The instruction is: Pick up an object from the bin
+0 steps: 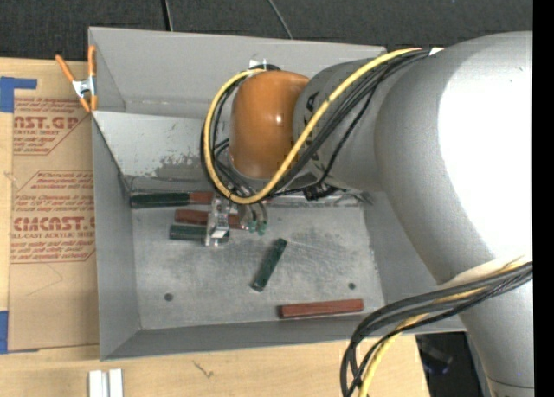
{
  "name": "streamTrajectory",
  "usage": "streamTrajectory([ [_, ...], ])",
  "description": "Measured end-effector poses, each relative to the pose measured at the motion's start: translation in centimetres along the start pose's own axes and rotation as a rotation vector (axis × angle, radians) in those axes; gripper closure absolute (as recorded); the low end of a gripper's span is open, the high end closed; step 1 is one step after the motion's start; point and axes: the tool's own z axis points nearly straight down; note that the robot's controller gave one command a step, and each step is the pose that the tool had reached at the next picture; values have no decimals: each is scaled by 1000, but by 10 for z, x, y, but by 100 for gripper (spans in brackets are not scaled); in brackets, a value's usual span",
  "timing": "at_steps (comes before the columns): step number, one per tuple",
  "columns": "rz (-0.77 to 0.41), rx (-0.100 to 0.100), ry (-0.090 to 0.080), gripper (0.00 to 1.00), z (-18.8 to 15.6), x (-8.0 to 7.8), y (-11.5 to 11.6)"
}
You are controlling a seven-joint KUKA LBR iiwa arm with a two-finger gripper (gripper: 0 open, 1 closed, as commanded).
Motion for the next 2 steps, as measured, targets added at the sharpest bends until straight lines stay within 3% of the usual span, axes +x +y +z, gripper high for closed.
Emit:
streamTrajectory([
  [1, 7, 0, 3, 100, -10, 11, 36],
  [2, -52, 1, 4, 100, -121, 26, -3],
])
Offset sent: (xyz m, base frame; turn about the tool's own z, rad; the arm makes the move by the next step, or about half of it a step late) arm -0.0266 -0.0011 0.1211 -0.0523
